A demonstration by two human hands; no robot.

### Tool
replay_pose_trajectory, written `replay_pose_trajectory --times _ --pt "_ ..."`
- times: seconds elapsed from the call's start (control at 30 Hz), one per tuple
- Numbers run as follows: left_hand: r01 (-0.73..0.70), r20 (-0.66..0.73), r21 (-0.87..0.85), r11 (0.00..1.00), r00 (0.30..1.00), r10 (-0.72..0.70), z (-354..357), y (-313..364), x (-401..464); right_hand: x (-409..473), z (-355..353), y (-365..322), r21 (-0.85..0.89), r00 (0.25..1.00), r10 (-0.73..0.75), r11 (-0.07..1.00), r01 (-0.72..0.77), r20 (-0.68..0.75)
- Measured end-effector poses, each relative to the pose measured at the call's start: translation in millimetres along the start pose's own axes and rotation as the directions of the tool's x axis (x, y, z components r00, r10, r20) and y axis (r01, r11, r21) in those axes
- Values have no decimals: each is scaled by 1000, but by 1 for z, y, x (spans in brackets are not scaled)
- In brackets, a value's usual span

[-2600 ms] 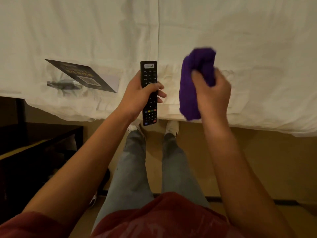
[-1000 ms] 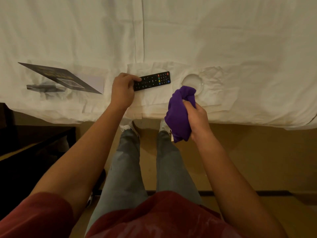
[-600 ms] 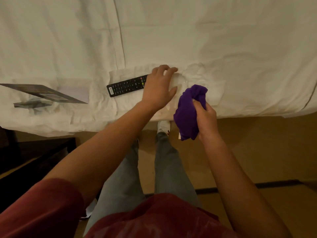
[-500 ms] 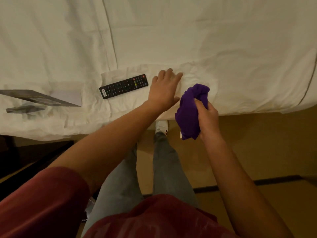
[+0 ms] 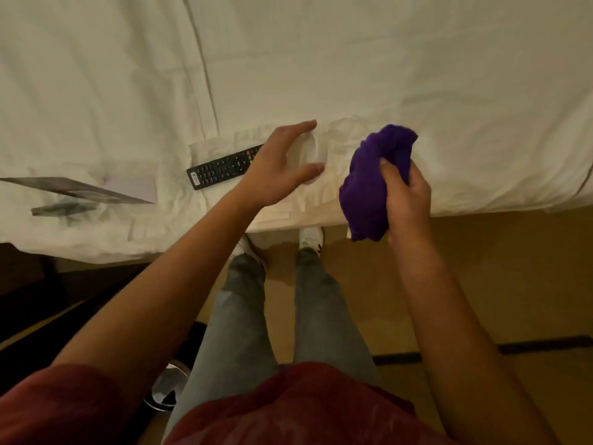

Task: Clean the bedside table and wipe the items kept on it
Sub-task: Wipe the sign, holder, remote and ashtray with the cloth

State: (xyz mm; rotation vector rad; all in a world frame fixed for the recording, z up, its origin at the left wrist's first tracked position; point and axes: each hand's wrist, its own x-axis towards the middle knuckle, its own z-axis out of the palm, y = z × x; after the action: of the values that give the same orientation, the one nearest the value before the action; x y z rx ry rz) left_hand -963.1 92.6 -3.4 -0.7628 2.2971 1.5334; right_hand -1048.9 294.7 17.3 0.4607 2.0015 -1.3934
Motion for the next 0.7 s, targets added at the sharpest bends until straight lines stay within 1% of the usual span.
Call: replay_pose_trajectory --times 0.03,0.07,0.1,0.13,0.17,0.2,0.27,0.3,0.33,0.4,0.43,0.47,0.5,0.53,0.57,0.63,0.7 --pt "78 46 -252 965 997 -68 -8 5 -7 -2 8 -12 -43 997 -73 996 73 12" --pt "146 105 -481 865 989 -109 -14 11 -13 -4 16 -25 -86 989 -144 985 147 33" --pt "191 140 -652 734 982 -131 -16 18 -17 -8 27 -38 -114 976 -209 970 214 55" --pt "201 127 -758 620 978 -163 -14 26 -21 -12 37 -49 -126 961 -268 953 275 73" --pt "191 84 -823 535 972 -218 -11 34 -24 -15 49 -58 -140 943 -321 934 330 82" --pt "166 26 -854 494 960 -277 -8 43 -25 -20 61 -66 -166 925 -372 910 381 82" --pt "104 -87 -867 487 931 -355 -3 54 -27 -36 81 -74 -214 890 -448 864 456 86" --pt "78 -118 -878 472 920 -373 -4 56 -26 -46 88 -74 -220 885 -454 857 465 101" --pt "61 -124 -897 438 916 -381 -8 57 -26 -58 91 -69 -218 887 -443 860 462 131" --pt "55 -54 -958 281 928 -368 -21 54 -28 -84 94 -53 -229 885 -417 859 458 208" --pt "65 -11 -975 212 941 -338 -25 52 -31 -94 94 -45 -233 881 -414 856 462 228" --pt "85 23 -979 185 949 -313 -27 48 -36 -99 95 -40 -230 880 -419 855 465 221" --pt "99 31 -973 207 951 -308 -25 44 -41 -99 97 -38 -233 881 -436 851 470 185" --pt "101 11 -959 266 947 -321 -22 40 -48 -94 101 -40 -256 878 -462 840 479 125" --pt "103 -4 -949 297 941 -338 -20 37 -55 -86 104 -45 -288 874 -482 830 478 63" --pt "74 -43 -946 315 936 -350 -19 33 -63 -66 113 -59 -339 880 -474 832 439 -24" --pt "50 -93 -936 347 919 -384 -27 33 -64 -57 121 -63 -346 895 -446 843 412 -19"
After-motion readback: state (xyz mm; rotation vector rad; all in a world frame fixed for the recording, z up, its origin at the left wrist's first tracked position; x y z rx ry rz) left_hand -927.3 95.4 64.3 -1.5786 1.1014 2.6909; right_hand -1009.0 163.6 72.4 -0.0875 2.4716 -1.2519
